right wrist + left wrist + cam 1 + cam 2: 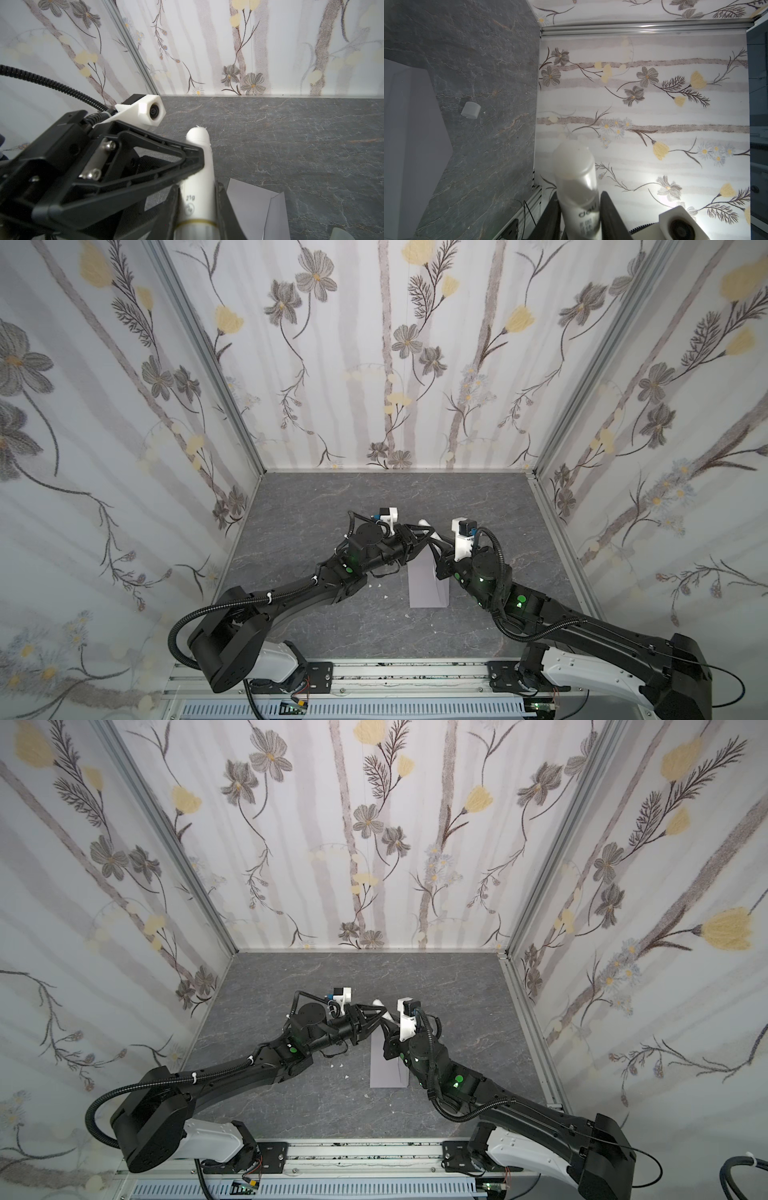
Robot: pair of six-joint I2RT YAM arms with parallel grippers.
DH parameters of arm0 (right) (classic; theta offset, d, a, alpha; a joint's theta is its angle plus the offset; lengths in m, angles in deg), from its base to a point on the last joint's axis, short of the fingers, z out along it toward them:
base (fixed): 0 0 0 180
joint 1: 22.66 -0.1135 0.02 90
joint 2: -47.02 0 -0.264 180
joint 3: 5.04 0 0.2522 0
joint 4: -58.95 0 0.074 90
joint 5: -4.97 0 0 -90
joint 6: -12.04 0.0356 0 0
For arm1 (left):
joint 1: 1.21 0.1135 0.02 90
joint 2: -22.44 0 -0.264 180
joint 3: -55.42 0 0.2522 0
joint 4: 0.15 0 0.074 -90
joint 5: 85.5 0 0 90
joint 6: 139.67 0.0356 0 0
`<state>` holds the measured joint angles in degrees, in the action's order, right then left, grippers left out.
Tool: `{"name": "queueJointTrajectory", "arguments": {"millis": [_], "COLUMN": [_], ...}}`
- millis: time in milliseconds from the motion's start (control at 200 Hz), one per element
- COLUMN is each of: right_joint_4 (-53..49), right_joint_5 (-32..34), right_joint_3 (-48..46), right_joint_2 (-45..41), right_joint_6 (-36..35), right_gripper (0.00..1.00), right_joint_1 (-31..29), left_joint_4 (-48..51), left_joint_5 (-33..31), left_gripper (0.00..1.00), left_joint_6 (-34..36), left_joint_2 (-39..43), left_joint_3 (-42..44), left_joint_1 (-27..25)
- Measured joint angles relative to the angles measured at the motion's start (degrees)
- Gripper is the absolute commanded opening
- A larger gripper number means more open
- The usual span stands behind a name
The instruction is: Place the letter into the envelope and seal it
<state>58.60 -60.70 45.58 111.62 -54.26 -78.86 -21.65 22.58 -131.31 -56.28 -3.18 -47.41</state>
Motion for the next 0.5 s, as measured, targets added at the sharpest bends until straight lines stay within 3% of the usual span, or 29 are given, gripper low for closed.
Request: {"name": "queueJointTrajectory", "arguments": {"millis": [270, 500], "right_joint_4": [-8.20, -18.82], "right_joint_5": [-0.11, -6.73], "right_joint_3": [3.23, 8.87], "right_joint_2": [-2.69, -3.34], "right_joint_6": [4.76, 8.07], "right_gripper": [0.00, 0.00], "right_joint_1": [3.26, 10.29], "left_joint_4": [15.19, 25.11], "left_joint_5": [-6.12, -13.49], "left_gripper": [0.35, 0.27], "left_joint_6": [12.98, 25.66], "left_joint_2": [5.51, 9.20], "left_joint_3": [-5.92, -2.69], "left_joint_1": [0.00, 0.07]}}
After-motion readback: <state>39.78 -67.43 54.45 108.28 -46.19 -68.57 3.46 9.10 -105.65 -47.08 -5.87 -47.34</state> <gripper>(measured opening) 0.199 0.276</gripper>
